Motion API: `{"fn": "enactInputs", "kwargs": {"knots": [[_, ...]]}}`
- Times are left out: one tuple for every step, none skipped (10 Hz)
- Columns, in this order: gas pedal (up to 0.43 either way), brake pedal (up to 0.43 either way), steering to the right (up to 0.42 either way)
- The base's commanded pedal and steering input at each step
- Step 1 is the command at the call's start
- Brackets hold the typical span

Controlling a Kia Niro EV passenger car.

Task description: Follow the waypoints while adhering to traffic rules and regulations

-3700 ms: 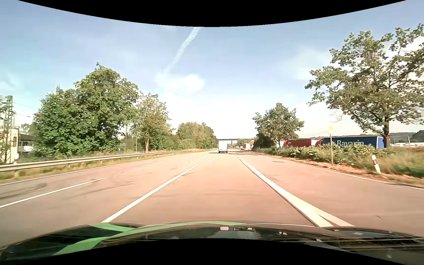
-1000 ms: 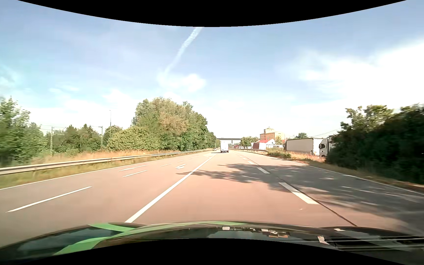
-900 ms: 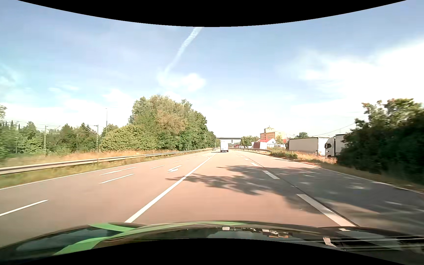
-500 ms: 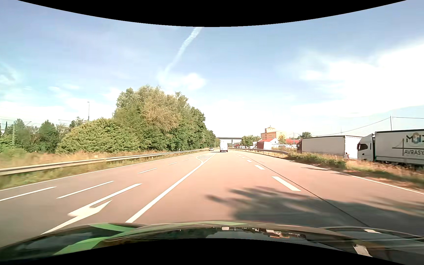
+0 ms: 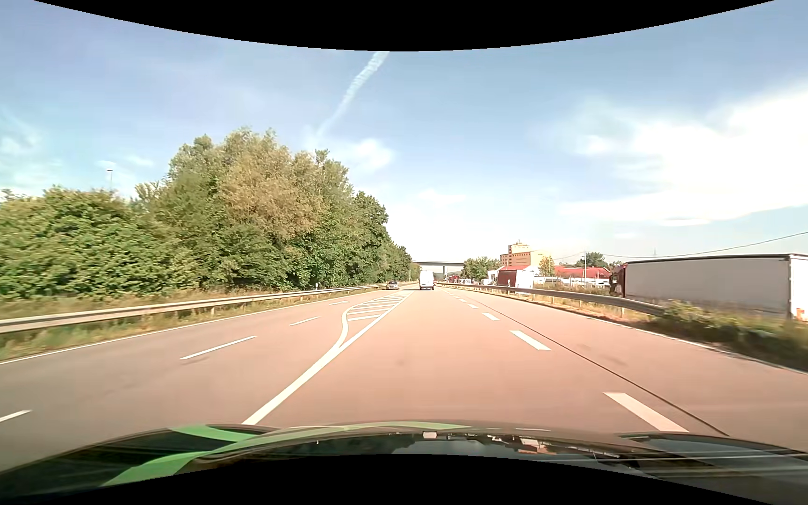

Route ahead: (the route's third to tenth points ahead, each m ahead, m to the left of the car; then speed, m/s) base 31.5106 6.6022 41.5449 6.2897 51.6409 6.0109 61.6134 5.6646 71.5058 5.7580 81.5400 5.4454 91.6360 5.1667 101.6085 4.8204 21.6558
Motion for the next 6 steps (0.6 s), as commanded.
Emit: {"fn": "enactInputs", "kwargs": {"knots": [[0.311,0.000,-0.003],[0.311,0.000,-0.003],[0.311,0.000,-0.003],[0.311,0.000,-0.002],[0.280,0.000,-0.001],[0.248,0.000,0.000]]}}
